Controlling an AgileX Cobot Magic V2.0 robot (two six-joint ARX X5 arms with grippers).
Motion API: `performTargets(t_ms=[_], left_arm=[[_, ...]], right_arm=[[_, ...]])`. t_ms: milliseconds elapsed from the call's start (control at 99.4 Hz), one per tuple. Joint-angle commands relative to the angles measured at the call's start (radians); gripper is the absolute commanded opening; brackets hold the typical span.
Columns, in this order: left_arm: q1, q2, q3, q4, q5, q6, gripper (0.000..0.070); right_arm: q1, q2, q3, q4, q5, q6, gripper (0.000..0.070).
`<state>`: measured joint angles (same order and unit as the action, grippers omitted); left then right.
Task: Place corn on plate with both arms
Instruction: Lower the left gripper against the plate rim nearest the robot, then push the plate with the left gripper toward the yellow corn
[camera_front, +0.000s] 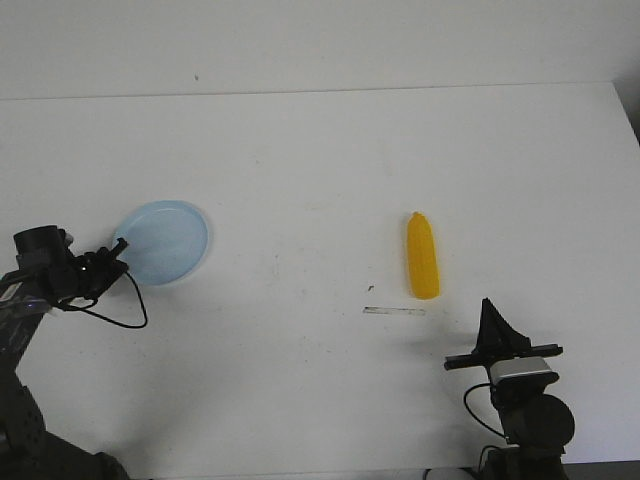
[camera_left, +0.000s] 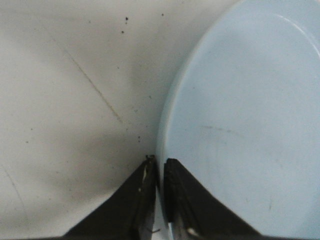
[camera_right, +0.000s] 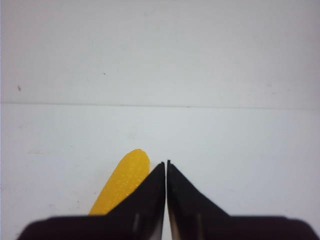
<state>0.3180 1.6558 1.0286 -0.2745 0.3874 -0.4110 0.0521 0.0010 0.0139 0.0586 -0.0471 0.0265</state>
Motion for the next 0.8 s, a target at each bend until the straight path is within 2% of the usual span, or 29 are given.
performTargets(t_ms=[0, 221, 392, 533, 785], left_arm=[[-0.005, 0.031, 0.013, -0.010, -0.002, 0.002, 0.0001], [-0.030, -0.012, 0.016, -0.012, 0.043, -0.002, 0.0001], [-0.099, -0.071, 0.017, -0.012, 0.086, -0.003, 0.0001], [-0.216, -0.094, 0.018, -0.011, 0.086, -0.004, 0.0001], [-0.500, -0.076, 0.017, 0.017, 0.069, -0.022, 0.0001]], right_arm=[[0.002, 0.000, -0.001, 0.013, 0.002, 0.010, 0.0003], [0.002, 0.000, -0.001, 0.013, 0.002, 0.010, 0.0003], [0.002, 0.000, -0.001, 0.013, 0.002, 0.010, 0.0003], [0.002, 0.000, -0.001, 0.013, 0.002, 0.010, 0.0003], [0.002, 0.000, -0.001, 0.013, 0.002, 0.010, 0.0003]])
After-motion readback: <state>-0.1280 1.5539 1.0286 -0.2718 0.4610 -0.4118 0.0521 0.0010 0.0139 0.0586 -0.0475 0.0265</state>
